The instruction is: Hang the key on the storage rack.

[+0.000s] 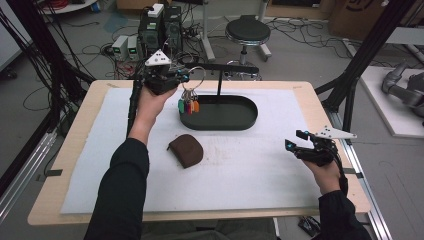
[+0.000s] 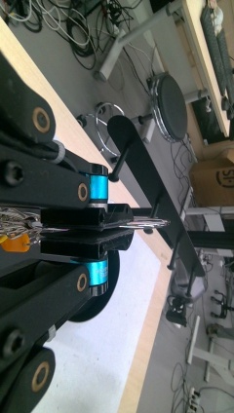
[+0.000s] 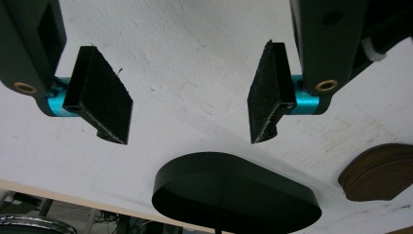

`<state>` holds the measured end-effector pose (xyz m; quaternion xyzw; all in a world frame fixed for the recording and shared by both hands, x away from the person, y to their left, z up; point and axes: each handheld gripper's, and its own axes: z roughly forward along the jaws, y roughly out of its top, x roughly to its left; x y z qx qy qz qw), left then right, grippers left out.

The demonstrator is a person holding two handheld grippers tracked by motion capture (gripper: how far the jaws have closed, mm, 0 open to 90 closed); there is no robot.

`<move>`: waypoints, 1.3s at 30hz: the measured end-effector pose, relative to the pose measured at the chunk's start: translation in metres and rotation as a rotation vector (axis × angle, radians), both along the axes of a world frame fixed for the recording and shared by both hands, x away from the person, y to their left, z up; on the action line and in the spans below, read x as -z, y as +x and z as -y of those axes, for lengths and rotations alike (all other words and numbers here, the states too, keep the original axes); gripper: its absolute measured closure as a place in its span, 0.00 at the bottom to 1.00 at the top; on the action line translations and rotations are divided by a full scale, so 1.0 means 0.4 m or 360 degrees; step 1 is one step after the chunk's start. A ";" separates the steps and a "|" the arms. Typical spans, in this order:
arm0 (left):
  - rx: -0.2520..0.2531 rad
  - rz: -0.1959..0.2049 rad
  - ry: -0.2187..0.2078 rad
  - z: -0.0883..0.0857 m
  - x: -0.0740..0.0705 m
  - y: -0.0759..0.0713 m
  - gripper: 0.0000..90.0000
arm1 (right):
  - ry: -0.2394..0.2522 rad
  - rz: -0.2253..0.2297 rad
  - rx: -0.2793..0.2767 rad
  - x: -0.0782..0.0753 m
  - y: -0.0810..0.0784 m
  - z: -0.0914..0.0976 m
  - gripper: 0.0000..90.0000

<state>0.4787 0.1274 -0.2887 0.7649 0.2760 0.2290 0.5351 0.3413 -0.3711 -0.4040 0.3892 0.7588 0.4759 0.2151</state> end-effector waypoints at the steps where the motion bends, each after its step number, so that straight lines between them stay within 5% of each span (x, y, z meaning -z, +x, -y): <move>1: -0.0005 -0.0003 -0.0001 0.000 0.003 0.003 0.96 | -0.0003 0.0001 0.0000 0.000 0.001 0.000 0.38; 39: -0.0195 -0.0113 -0.0019 -0.017 0.064 0.068 0.96 | -0.0002 -0.0004 0.0002 0.002 0.002 0.004 0.38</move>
